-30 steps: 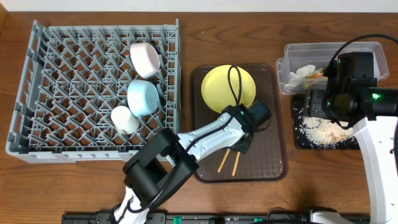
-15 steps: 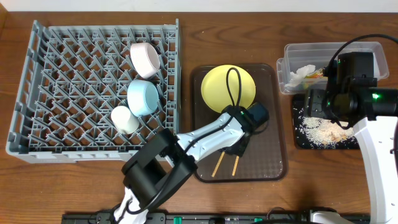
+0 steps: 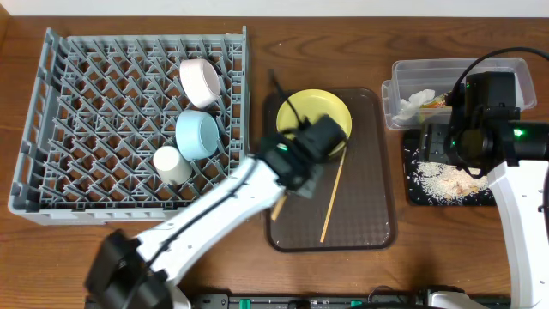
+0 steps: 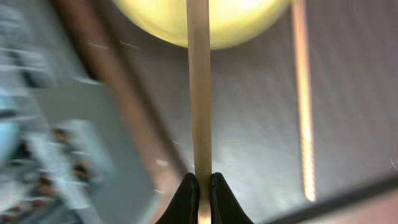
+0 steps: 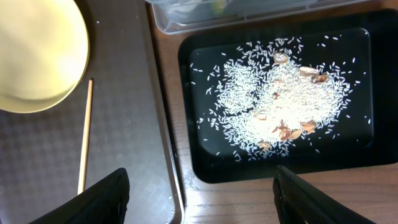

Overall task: Sort waste into correct bins and load items into the dishwasher rack
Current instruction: 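Grasp one wooden chopstick with the left gripper and lift it, then insert the chopstick into the rack's right edge and release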

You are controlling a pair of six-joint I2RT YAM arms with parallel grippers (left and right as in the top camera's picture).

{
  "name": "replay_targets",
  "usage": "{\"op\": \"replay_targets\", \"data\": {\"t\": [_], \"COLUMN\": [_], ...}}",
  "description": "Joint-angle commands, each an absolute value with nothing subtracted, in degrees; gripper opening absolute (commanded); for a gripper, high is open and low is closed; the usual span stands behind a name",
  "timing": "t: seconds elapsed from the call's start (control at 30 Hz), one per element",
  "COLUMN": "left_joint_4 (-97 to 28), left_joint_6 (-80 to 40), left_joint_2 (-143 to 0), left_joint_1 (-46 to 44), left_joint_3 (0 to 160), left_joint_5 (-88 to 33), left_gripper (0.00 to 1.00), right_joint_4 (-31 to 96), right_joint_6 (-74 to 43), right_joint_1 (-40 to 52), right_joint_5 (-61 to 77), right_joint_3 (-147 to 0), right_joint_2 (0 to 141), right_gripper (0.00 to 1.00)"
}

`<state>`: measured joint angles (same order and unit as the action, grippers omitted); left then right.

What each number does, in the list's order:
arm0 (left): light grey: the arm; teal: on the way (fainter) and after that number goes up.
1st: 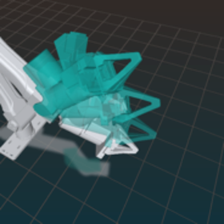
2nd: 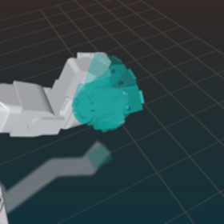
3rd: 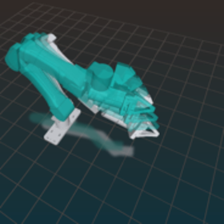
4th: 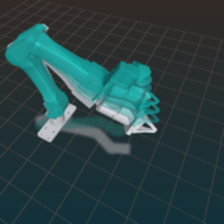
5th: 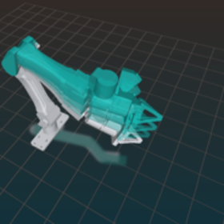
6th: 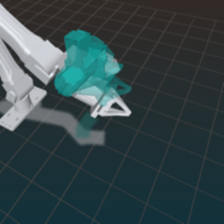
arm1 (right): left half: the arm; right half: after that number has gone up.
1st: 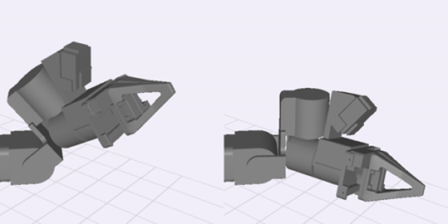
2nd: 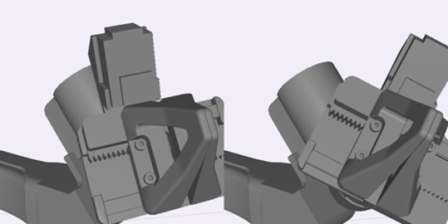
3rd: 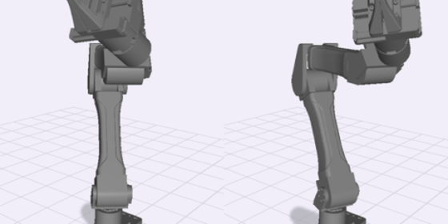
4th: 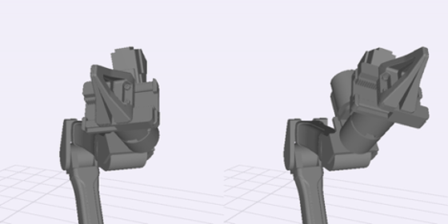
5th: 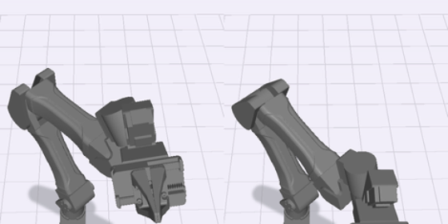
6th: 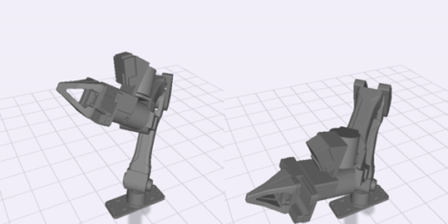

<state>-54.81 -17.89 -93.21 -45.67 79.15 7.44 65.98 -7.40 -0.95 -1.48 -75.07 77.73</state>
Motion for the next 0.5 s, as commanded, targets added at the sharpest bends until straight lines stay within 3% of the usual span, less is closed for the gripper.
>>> {"op": "replay_targets", "data": {"t": [0.0,0.27,0.47], "left_joint_4": [-54.0,-49.3,-48.2], "left_joint_6": [-16.9,-16.7,-16.7], "left_joint_2": [-91.3,-93.1,-96.7], "left_joint_1": [-40.2,-26.0,-21.2], "left_joint_3": [79.4,79.4,79.2], "left_joint_5": [14.9,13.0,11.4], "left_gripper": [0.06,0.06,0.06], "right_joint_4": [66.0,66.0,66.0], "right_joint_6": [-7.0,-7.0,-7.0], "right_joint_1": [-1.3,-1.3,-1.3], "right_joint_5": [-1.5,-1.5,-1.5], "right_joint_3": [-76.1,-76.1,-76.1], "right_joint_2": [77.5,77.5,77.5], "right_gripper": [0.72,0.72,0.72]}}
